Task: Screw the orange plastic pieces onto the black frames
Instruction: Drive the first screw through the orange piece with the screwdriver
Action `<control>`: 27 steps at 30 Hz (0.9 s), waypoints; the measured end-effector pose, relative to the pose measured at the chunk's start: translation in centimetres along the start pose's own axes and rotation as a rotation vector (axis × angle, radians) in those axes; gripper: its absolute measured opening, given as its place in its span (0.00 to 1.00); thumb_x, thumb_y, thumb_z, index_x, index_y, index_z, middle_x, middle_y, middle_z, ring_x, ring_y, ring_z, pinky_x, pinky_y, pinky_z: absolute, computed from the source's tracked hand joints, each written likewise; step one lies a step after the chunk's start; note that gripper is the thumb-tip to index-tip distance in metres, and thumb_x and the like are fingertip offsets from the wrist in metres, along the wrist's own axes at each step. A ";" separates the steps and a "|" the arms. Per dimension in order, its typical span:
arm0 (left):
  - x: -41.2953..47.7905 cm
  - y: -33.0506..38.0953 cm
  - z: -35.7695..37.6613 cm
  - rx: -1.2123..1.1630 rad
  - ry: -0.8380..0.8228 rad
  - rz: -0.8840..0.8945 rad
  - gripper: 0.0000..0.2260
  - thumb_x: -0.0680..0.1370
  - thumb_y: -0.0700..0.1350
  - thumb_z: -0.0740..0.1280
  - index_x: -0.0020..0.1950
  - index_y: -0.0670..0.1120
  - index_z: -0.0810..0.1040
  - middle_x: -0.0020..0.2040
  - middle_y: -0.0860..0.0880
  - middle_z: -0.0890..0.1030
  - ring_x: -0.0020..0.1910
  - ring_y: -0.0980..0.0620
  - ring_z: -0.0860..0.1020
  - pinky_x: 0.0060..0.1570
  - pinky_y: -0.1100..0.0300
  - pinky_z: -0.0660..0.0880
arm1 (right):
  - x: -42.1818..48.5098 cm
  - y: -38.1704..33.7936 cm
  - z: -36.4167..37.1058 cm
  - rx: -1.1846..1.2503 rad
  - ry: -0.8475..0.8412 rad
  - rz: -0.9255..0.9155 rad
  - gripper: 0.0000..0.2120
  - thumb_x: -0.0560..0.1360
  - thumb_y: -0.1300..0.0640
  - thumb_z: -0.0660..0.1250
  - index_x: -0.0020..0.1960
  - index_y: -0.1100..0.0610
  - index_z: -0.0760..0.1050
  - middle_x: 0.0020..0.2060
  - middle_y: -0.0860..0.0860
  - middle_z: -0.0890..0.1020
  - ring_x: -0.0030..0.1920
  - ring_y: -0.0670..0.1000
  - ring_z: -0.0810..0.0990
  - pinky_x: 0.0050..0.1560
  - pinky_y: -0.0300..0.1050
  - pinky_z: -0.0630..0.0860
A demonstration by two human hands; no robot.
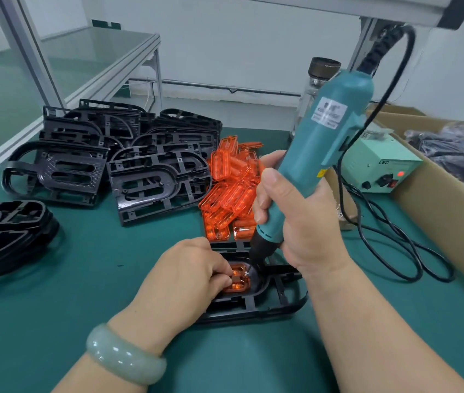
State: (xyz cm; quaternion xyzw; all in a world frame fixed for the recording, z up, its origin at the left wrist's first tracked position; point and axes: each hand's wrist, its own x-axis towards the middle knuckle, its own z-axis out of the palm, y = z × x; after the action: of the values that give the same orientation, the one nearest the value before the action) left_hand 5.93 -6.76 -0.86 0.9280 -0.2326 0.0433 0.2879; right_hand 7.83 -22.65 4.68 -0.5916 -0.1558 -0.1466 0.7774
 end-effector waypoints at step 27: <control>0.1 0.6 0.0 0.037 -0.022 -0.019 0.06 0.75 0.53 0.68 0.48 0.56 0.83 0.39 0.57 0.69 0.46 0.56 0.71 0.47 0.62 0.69 | -0.4 0.5 0.4 0.067 -0.114 0.013 0.09 0.68 0.62 0.68 0.37 0.49 0.75 0.23 0.49 0.70 0.20 0.49 0.68 0.27 0.38 0.68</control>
State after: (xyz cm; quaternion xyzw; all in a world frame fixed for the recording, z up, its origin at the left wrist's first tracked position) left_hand 5.77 -7.22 -0.54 0.9358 -0.2258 0.0348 0.2685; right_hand 7.69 -22.09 4.15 -0.5734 -0.2009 -0.1021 0.7877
